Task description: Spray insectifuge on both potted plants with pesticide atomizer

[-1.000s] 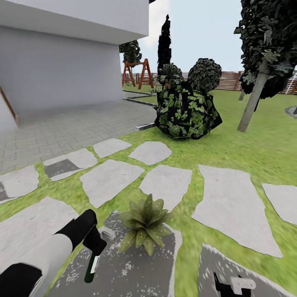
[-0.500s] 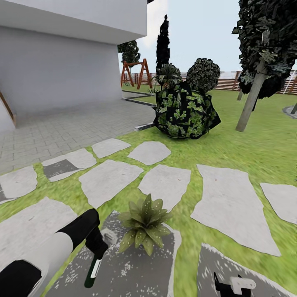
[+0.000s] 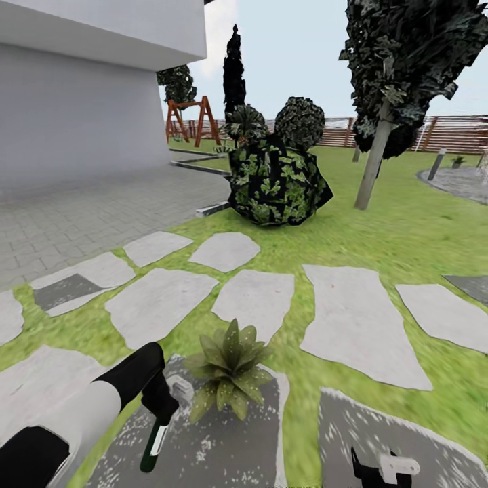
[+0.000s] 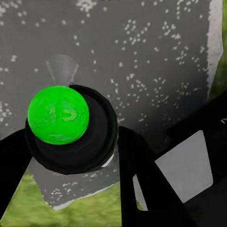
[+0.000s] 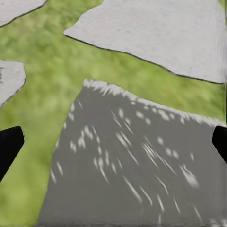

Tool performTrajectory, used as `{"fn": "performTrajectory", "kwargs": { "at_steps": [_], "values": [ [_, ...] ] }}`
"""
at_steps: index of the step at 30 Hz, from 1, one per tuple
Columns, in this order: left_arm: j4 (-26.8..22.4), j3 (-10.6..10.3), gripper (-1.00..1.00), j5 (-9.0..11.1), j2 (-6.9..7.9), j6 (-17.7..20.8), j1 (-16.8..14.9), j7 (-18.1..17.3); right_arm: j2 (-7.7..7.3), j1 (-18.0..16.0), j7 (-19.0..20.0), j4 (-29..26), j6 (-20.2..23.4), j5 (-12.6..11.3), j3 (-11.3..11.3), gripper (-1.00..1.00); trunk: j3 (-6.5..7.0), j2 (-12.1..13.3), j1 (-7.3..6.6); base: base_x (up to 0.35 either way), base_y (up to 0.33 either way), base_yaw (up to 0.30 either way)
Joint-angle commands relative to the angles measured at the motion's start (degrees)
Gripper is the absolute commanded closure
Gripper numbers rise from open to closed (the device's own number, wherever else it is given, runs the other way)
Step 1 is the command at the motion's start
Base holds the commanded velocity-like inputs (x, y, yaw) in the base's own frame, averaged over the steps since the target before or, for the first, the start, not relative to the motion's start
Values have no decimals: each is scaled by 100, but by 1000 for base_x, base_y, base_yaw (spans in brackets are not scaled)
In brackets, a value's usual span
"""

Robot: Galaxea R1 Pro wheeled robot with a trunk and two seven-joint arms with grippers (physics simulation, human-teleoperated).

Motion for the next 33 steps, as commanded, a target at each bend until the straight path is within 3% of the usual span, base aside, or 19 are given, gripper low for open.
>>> {"fn": "performTrajectory", "kwargs": {
  "at_steps": [1, 18, 33],
  "values": [
    [-19, -12, 100, -55, -1, 22, 1, -57, 2, -6, 7, 6, -20, 18, -37, -100, -5, -2, -1, 0, 304, -300],
    [-37, -33, 100, -58, -43, 10, -8, -55, 2, -7, 7, 6, -21, 18, -37, -100, -5, -2, -1, -10, 304, -300],
    [-33, -26, 100, -59, -22, 41, -33, -19, 2, -6, 10, -3, -22, 18, -34, -100, -5, -2, -1, -194, 241, -254]
  ]
}}
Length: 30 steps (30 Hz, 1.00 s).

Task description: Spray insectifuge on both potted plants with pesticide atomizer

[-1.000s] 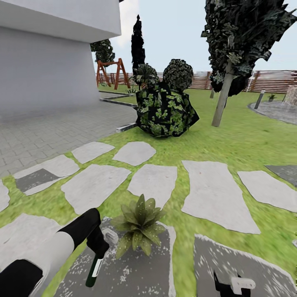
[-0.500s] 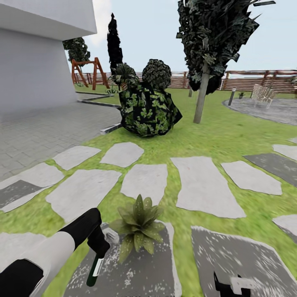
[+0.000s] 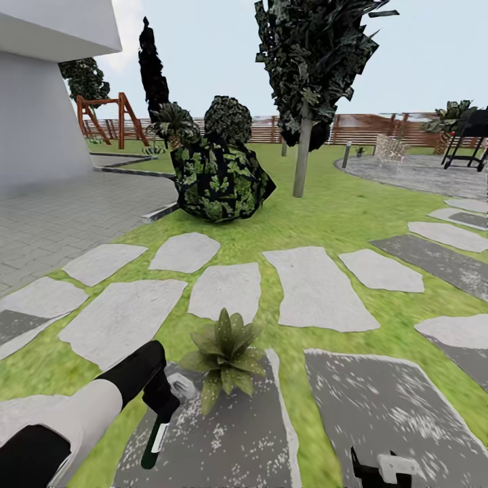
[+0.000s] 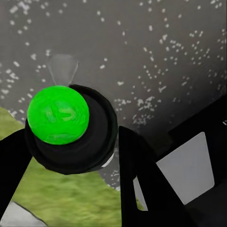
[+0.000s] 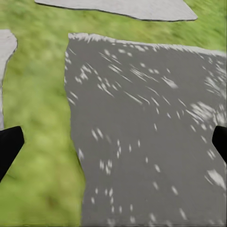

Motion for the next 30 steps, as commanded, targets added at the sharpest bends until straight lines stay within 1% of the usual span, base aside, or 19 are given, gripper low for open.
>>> {"fn": "performTrajectory", "kwargs": {
  "at_steps": [1, 7, 10, 11, 12, 16, 19, 20, 23, 25, 30],
  "values": [
    [-15, -9, 100, -52, 8, 20, -7, -56, 1, -4, 9, 5, -20, 18, -37, -100, -5, -2, -2, -45, 293, -34],
    [-22, 7, 100, -54, 35, 27, -38, -44, 1, -6, 15, 5, -20, 27, -32, -100, -5, -2, -2, -7, 307, -5],
    [-23, 11, 100, -52, 38, 29, -113, -43, 1, -6, 14, 5, -21, 27, -37, -100, -5, -2, -2, 29, 310, 0],
    [-21, 11, 100, -51, 31, 30, -149, -43, 1, -4, 13, 5, -21, 27, -38, -100, -5, -2, -2, 82, 311, 0],
    [-20, 16, 100, -51, -6, 34, -243, -49, 1, -6, 13, 5, -21, 27, -39, -100, -5, -2, -2, 141, 309, 0],
    [-23, 18, 100, -43, -39, 44, -488, -72, 1, -5, 13, -3, -22, 27, -40, -100, -5, -2, -2, 188, 275, 0],
    [-23, 12, 100, -36, -93, 47, -597, -77, 1, -6, 10, -4, -22, 27, -40, -100, -5, -2, -2, 78, 93, 0],
    [-23, 4, 100, -43, -155, 50, -615, -78, 1, -6, 7, -4, -22, 27, -40, -100, -5, -2, -2, 24, 29, -48],
    [-23, -14, 100, -50, -273, 55, -639, -78, 1, -5, 5, -4, -22, 27, -41, -100, -5, -2, -2, 10, 12, -179],
    [-23, -15, 100, -51, -304, 68, -678, -78, 1, -4, 4, -4, -22, 27, -40, -100, -5, -2, -2, 2, 2, -274],
    [-23, -17, 100, -51, -316, 78, -722, -78, 1, -4, 4, 2, -22, 27, -41, -100, -5, -2, -2, 0, 0, -294]
  ]
}}
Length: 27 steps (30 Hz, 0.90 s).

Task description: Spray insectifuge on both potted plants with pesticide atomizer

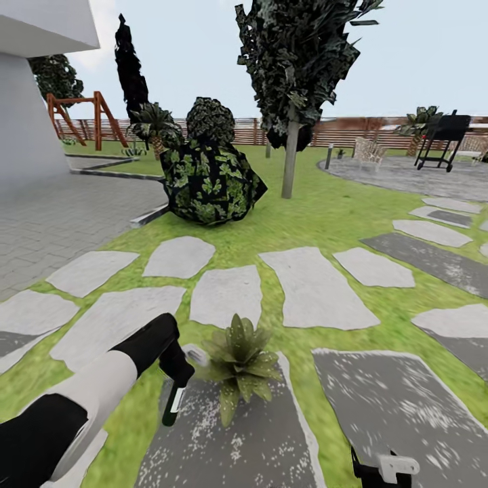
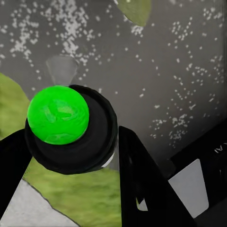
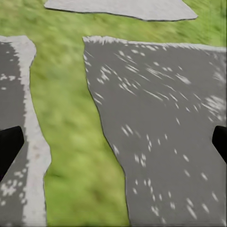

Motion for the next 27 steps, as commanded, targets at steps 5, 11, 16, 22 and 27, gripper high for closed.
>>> {"fn": "performTrajectory", "kwargs": {
  "at_steps": [5, 11, 16, 22, 27],
  "values": [
    [-7, -18, 100, -45, 22, 33, 1, -58, 2, -5, 7, 8, -19, 19, -36, -100, -5, -2, -1, 0, 0, -156],
    [25, -19, 100, -39, 27, 33, 8, -58, 2, -6, 7, 9, -19, 19, -36, -100, -5, -2, -1, 21, 86, -10],
    [10, -19, 100, -38, 15, 33, 1, -58, 2, -7, 7, 9, -19, 19, -36, -100, -5, -2, -1, 68, 238, 0],
    [-7, -19, 100, -42, 11, 33, -1, -58, 2, -5, 7, 9, -19, 19, -36, -100, -5, -2, -1, 8, 26, -91],
    [-7, -14, 100, -43, 5, 33, -9, -58, 2, -6, 7, 9, -19, 19, -36, -100, -5, -2, -1, 0, 0, -288]
  ]
}}
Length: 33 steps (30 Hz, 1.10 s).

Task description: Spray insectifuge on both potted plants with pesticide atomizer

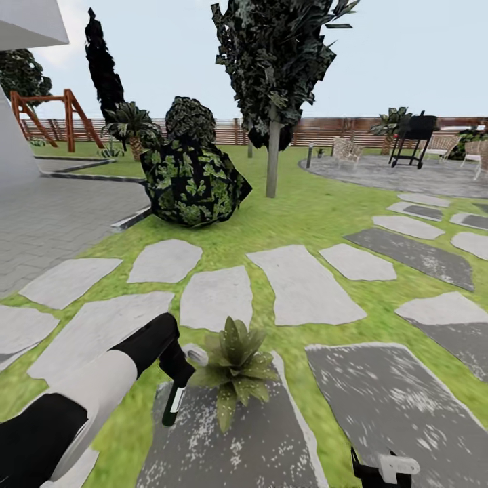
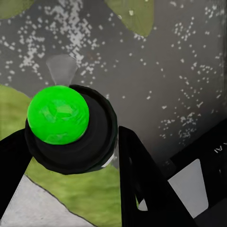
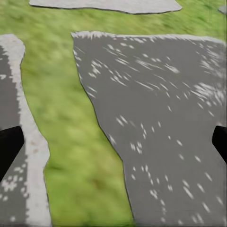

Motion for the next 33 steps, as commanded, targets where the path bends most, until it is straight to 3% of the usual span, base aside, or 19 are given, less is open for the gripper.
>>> {"fn": "performTrajectory", "kwargs": {
  "at_steps": [1, 20, 33],
  "values": [
    [-16, -14, 100, -51, 3, 27, -1, -58, 2, -3, 7, 6, -19, 19, -37, -100, -5, -2, -1, 0, 40, -295],
    [-24, -17, 100, -54, 2, 36, -1, -58, 2, -4, 7, 13, -19, 19, -37, -100, -5, -2, -1, 0, 227, -44],
    [-2, -18, 100, -47, 9, 36, 4, -58, 2, -5, 8, 15, -19, 19, -37, -100, -5, -2, -1, 34, 45, -269]
  ]
}}
